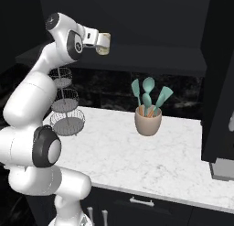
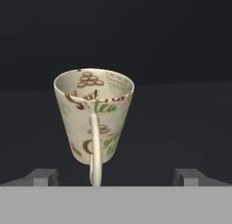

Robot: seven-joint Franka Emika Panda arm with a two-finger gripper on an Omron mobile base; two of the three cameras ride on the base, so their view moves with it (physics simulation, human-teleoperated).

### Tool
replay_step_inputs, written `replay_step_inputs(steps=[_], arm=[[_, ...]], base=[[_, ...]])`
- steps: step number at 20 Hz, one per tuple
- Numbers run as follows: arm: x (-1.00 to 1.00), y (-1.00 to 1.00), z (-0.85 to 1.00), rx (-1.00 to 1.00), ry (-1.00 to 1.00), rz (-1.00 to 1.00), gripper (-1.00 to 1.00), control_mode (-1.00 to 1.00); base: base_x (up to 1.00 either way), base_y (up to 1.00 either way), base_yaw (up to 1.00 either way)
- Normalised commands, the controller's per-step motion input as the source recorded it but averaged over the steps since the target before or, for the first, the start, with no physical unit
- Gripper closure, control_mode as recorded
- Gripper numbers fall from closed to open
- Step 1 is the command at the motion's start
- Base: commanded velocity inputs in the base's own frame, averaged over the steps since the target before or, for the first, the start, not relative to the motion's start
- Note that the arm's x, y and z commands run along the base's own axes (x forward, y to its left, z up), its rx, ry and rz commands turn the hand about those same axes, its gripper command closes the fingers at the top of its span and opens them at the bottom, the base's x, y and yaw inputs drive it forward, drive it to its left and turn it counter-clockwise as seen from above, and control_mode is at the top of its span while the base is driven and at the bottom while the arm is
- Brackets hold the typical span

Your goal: Gather all objects into one cabinet and sort the glasses and bowls to opposite sides.

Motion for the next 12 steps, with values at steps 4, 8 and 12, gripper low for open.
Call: replay_step_inputs(steps=[4, 8, 12], arm=[[0.01, 0.0, 0.0, 0.0, 0.0, 0.0, -1.0, -1.0], [0.26, 0.0, -0.06, 0.0, -0.02, 0.0, -1.0, -1.0], [0.43, 0.01, -0.08, 0.0, -0.05, 0.0, -1.0, -1.0]], base=[[0.0, 0.0, 0.0], [0.0, 0.0, 0.0], [0.0, 0.0, 0.0]])
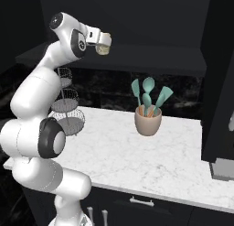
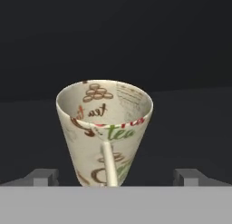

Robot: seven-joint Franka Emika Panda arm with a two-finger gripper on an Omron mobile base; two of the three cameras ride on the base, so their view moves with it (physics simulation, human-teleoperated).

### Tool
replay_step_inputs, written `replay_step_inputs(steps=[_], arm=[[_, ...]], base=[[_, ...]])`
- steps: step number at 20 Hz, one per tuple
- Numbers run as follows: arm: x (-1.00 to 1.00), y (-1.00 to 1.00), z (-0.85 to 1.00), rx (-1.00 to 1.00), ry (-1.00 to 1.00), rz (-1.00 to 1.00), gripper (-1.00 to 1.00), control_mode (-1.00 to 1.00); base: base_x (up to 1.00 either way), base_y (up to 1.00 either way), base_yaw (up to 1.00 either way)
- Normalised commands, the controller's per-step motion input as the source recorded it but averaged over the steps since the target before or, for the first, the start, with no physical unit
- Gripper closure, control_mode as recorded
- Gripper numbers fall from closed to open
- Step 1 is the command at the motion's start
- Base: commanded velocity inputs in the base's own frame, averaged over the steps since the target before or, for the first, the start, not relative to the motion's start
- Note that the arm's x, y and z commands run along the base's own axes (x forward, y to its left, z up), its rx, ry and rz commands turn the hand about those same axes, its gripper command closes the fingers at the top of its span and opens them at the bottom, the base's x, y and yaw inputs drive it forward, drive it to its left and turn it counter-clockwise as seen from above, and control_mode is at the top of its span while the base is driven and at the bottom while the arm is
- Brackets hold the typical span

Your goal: Gather all objects into one cabinet and sort the glasses and bowls to opposite sides.

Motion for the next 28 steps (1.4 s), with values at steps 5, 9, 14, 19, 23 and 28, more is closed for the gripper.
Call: replay_step_inputs(steps=[5, 9, 14, 19, 23, 28], arm=[[0.07, 0.03, -0.04, 0.0, 0.01, 0.0, -1.0, -1.0], [0.0, 0.0, 0.0, 0.0, 0.02, 0.0, -1.0, -1.0], [0.31, 0.0, -0.05, 0.0, 0.0, 0.0, 1.0, -1.0], [0.08, 0.0, -0.01, 0.0, 0.0, 0.0, 1.0, -1.0], [-0.08, 0.0, 0.01, 0.0, 0.0, 0.0, 1.0, -1.0], [-0.65, -0.08, 0.18, 0.0, -0.12, 0.0, 1.0, -1.0]], base=[[0.0, 0.0, 0.0], [0.0, 0.0, 0.0], [0.0, 0.0, 0.0], [0.0, 0.0, 0.0], [0.0, 0.0, 0.0], [0.0, 0.0, 0.0]])
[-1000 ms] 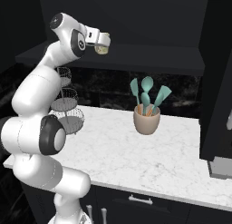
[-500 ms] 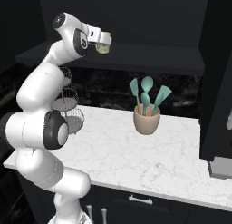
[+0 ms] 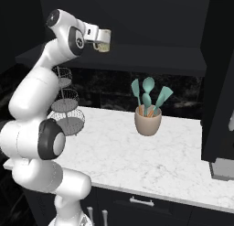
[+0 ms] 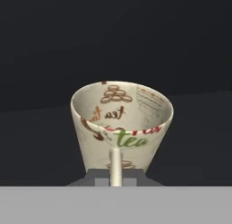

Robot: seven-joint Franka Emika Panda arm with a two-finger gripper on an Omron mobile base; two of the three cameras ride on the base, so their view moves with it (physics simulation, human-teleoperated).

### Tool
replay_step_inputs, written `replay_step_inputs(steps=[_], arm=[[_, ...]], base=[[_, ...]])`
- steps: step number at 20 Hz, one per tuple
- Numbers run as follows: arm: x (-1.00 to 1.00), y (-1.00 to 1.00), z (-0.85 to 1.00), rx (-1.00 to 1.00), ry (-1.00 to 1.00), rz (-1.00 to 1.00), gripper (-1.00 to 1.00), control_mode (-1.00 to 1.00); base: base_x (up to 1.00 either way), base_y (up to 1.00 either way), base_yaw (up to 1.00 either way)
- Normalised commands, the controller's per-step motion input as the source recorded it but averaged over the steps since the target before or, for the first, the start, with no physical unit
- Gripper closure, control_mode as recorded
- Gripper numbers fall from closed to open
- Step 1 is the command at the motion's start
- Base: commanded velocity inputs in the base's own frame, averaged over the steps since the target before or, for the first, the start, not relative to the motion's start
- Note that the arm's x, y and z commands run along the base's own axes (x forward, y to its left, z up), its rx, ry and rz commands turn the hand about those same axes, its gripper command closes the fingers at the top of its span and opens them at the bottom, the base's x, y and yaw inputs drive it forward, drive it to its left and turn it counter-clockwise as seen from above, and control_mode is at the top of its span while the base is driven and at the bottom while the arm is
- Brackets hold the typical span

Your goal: Gather all objects into one cabinet and sort the glasses and bowls to opposite sides.

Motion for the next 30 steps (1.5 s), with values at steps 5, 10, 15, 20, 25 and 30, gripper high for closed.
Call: replay_step_inputs(steps=[5, 10, 15, 20, 25, 30], arm=[[-0.99, -0.36, 0.13, 0.0, -0.17, 0.03, 1.0, -1.0], [-1.0, -0.54, 0.06, 0.0, -0.12, 0.15, 1.0, -1.0], [-1.0, -0.57, 0.33, 0.03, 0.02, 0.16, 1.0, -1.0], [-1.0, -0.56, 0.6, 0.01, 0.13, 0.05, 1.0, -1.0], [-0.95, -0.23, 0.24, -0.03, 0.13, 0.02, 1.0, -1.0], [-0.12, 0.19, -0.14, -0.02, 0.0, 0.0, 1.0, -1.0]], base=[[0.0, 0.0, 0.0], [0.0, 0.0, 0.0], [0.0, 0.0, 0.0], [0.0, 0.0, 0.0], [0.0, 0.0, 0.0], [0.0, 0.0, 0.0]])
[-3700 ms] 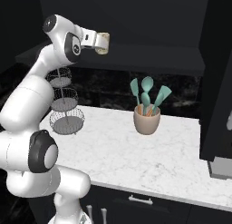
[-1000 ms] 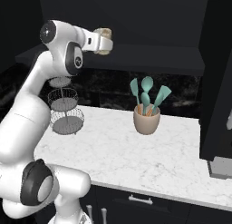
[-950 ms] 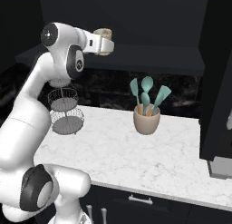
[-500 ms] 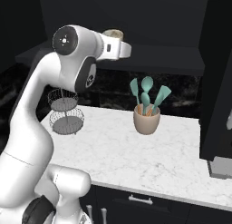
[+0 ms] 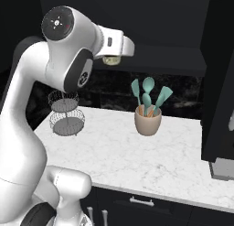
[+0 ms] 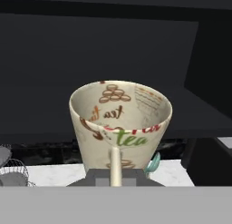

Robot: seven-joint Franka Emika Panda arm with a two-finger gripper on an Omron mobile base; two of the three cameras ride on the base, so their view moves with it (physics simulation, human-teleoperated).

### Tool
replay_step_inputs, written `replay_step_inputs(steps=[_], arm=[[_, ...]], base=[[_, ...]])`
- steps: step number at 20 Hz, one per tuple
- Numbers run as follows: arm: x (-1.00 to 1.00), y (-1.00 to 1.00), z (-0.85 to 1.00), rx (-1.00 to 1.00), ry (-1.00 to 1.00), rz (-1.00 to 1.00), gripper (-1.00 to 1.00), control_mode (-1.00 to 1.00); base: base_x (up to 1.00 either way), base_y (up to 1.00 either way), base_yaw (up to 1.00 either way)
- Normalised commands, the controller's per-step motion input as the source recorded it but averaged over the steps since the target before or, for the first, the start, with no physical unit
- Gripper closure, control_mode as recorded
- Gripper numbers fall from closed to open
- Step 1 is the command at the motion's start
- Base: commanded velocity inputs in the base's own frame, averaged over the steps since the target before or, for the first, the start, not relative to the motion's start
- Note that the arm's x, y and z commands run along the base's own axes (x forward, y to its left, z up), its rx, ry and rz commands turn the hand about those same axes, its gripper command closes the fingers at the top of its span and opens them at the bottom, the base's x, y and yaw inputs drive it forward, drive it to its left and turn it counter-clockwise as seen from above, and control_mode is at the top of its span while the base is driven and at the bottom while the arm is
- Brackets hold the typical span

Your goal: Gather all objects into one cabinet and sort the glasses and bowls to opposite sides.

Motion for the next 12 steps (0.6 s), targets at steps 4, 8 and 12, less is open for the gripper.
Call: replay_step_inputs(steps=[4, 8, 12], arm=[[-0.11, 0.34, -0.65, -0.07, -0.08, 0.0, 1.0, -1.0], [-0.14, 0.32, -0.35, -0.04, -0.04, 0.0, 1.0, -1.0], [-0.04, 0.03, 0.0, 0.0, 0.0, 0.0, 1.0, 1.0]], base=[[0.0, 0.0, 0.0], [0.0, 0.0, 0.0], [-0.13, 0.0, 0.0]])
